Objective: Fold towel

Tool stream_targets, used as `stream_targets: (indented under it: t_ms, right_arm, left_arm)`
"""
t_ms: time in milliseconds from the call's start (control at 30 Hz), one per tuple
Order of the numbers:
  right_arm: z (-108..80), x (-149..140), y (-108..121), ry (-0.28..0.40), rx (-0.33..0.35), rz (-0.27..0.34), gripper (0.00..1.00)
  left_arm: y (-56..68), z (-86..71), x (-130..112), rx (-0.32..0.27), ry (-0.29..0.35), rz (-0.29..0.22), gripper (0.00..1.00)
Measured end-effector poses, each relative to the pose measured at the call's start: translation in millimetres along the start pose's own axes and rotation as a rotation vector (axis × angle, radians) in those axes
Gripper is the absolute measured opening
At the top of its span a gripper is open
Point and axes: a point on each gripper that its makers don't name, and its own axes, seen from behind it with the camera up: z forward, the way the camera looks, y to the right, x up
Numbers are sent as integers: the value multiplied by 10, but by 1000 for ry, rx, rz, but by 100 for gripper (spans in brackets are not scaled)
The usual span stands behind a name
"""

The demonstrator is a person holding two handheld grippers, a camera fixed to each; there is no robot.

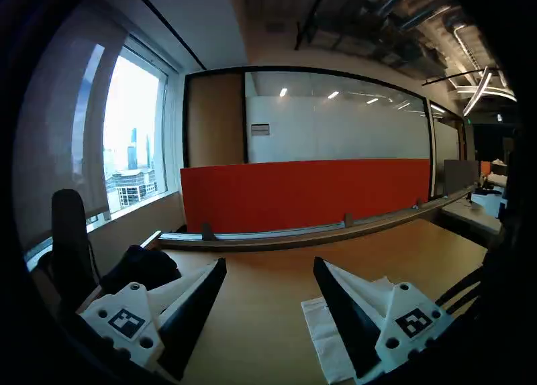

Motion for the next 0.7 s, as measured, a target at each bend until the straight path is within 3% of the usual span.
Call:
stream_targets:
  t_ms: [167,300,500,700]
  right_arm:
    - [-21,64,-91,-32,46,-40,100]
    - [-44,51,-238,-67,120,-86,100]
    - [-120,-57,-519,-136,261,-159,100]
    - [-237,-194,-745,-211,394,-220,100]
  left_arm:
    - [14,8,72,-34,-20,3,96]
    - [74,11,92,-82,-37,18,96]
    - [244,7,3,-186,-88,44,96]
    - [434,-8,-185,-291,-156,113,96]
